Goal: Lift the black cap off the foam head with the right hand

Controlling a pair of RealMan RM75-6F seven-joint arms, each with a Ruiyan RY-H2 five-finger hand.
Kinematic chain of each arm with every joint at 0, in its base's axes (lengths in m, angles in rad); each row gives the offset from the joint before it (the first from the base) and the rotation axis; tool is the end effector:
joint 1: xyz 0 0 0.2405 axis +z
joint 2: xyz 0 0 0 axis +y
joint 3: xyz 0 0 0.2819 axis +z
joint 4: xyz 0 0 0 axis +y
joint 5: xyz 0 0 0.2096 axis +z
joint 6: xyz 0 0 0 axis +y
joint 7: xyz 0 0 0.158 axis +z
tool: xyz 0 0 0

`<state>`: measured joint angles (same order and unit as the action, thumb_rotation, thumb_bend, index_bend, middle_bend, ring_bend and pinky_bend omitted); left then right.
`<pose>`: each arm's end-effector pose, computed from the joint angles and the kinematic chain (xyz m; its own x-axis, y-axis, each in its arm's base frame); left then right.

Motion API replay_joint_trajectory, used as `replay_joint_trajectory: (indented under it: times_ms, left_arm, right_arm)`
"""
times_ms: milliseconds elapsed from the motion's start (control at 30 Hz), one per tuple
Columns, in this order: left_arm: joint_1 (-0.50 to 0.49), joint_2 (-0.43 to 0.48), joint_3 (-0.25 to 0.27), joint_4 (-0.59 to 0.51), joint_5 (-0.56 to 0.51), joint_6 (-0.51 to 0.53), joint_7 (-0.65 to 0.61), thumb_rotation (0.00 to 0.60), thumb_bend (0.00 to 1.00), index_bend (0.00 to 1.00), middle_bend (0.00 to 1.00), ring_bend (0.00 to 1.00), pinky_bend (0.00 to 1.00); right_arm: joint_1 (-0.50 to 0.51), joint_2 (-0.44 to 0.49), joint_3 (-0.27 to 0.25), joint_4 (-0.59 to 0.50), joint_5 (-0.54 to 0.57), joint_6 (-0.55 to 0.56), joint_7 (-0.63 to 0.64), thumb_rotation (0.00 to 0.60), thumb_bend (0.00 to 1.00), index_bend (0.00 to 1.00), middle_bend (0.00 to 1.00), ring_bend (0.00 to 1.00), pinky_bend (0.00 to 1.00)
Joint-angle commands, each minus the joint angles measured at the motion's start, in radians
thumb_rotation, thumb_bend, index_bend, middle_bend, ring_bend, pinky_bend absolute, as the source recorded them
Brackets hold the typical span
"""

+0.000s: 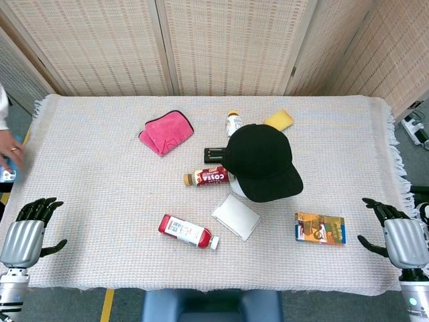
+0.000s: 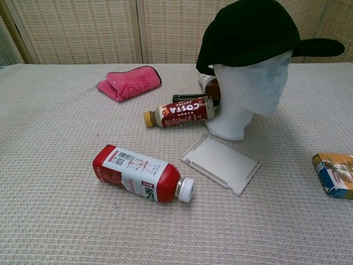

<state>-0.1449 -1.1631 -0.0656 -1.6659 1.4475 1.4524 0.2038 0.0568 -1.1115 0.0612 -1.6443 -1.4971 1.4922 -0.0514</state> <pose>-0.3149 0.2181 0.1508 0.4852 0.0048 0.8744 0.8742 -0.0229 -0.4850 -0.3323 -0.1896 0.1731 0.4187 0.0029 0.9081 -0.9080 0.0165 0.4186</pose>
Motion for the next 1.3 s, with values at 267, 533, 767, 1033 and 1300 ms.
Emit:
replay_joint_trajectory:
  times_ms: [267, 533, 767, 1033, 1300]
  left_arm:
    - [0.006, -0.001, 0.002, 0.001, 0.007, 0.014, 0.003, 0.6, 0.15, 0.25, 0.2, 0.16, 0.19]
    - [0.011, 0.007, 0.002, -0.013, 0.017, 0.027, -0.002, 0.6, 0.15, 0.25, 0.2, 0.16, 0.19]
    - [0.019, 0.015, 0.005, -0.017, 0.025, 0.04, -0.015, 0.6, 0.15, 0.25, 0.2, 0.16, 0.19]
    - [0.031, 0.025, 0.006, -0.02, 0.025, 0.053, -0.027, 0.6, 0.15, 0.25, 0.2, 0.16, 0.19]
    - [0.033, 0.029, 0.006, -0.017, 0.023, 0.048, -0.036, 0.6, 0.15, 0.25, 0.2, 0.16, 0.19]
  right_arm:
    - [0.008, -0.005, 0.0, 0.006, -0.007, -0.009, 0.008, 0.6, 0.1, 0.2, 0.3, 0.3, 0.46]
    - [0.041, -0.002, 0.021, 0.006, -0.097, 0.031, 0.029, 0.6, 0.1, 0.2, 0.32, 0.45, 0.55]
    - [0.122, -0.011, 0.061, -0.028, -0.192, 0.025, -0.022, 0.6, 0.1, 0.22, 0.33, 0.69, 0.85]
    - [0.217, -0.073, 0.109, -0.057, -0.213, -0.029, -0.094, 0.6, 0.1, 0.25, 0.33, 0.8, 0.97]
    - [0.294, -0.172, 0.14, -0.026, -0.19, -0.078, -0.126, 0.6, 0.12, 0.31, 0.35, 0.8, 0.97]
